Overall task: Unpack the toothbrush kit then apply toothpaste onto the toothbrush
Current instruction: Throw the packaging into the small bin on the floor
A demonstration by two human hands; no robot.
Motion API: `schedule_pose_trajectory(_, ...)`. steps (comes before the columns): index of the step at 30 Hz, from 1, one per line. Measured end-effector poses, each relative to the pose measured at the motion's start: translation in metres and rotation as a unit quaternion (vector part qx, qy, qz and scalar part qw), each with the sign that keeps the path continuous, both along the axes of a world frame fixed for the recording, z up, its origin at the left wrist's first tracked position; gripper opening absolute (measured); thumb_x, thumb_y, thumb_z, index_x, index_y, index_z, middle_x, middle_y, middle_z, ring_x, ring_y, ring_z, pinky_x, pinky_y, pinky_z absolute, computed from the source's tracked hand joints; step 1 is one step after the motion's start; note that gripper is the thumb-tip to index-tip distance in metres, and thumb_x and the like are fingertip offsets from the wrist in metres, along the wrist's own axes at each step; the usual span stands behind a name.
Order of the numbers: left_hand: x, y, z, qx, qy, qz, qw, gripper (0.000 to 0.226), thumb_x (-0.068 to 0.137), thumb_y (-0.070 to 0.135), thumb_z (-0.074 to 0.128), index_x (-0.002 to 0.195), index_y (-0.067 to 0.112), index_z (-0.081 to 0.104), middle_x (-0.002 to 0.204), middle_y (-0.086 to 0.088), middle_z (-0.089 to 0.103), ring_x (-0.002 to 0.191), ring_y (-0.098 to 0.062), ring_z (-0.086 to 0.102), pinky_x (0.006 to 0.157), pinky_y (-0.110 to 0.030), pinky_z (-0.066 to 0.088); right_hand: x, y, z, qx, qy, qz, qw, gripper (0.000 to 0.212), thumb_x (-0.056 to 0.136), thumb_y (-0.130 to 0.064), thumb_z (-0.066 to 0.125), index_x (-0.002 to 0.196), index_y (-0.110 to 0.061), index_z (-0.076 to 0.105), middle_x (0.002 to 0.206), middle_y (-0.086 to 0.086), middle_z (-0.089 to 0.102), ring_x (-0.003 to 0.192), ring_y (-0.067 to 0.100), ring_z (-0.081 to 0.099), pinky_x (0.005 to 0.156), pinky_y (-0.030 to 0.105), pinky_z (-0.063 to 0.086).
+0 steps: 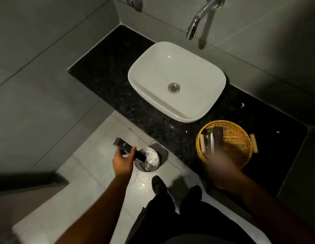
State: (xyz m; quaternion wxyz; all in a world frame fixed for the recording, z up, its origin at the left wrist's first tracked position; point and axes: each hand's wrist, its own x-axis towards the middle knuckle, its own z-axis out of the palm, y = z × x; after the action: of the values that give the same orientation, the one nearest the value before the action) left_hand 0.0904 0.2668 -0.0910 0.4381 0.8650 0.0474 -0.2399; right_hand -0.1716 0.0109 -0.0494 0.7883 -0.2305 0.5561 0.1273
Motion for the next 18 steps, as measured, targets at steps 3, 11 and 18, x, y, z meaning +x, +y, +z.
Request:
schedule_pose_trajectory(3,0.016,0.003,-0.039,0.091,0.042,-0.09,0.991,0.061,0.095,0.023,0.081,0.148,0.008,0.055,0.138,-0.02,0.07,0.12,-0.044,0.071,0.101,-0.051,0.059,0.0,0.015,0.004,0.0,0.013,-0.003,1.0,0.06,0.1,-0.06,0.039,0.06,-0.017,0.047,0.054,0.0,0.039,0.04,0.012,0.034,0.044,0.02,0.019)
schedule_pose_trajectory(11,0.033,0.029,-0.048,0.107,0.094,-0.044,0.989,0.059,0.098,-0.009,0.058,0.154,0.008,0.051,0.149,-0.026,0.06,0.122,-0.045,0.067,0.101,-0.048,0.056,0.016,0.031,0.038,-0.019,0.032,-0.057,0.998,0.046,0.098,-0.047,0.059,0.067,-0.013,0.05,0.044,-0.002,0.049,0.03,0.008,0.047,0.029,0.019,0.039)
schedule_pose_trajectory(18,-0.025,-0.033,0.033,-0.045,-0.196,-0.282,0.938,0.036,0.099,0.013,0.052,0.128,0.027,0.069,0.123,0.006,0.073,0.115,-0.017,0.068,0.099,-0.036,0.055,0.016,0.027,0.039,-0.247,0.043,0.044,0.967,0.037,0.098,-0.053,0.064,0.095,-0.016,0.069,0.07,-0.002,0.067,0.054,0.009,0.061,0.05,0.02,0.047)
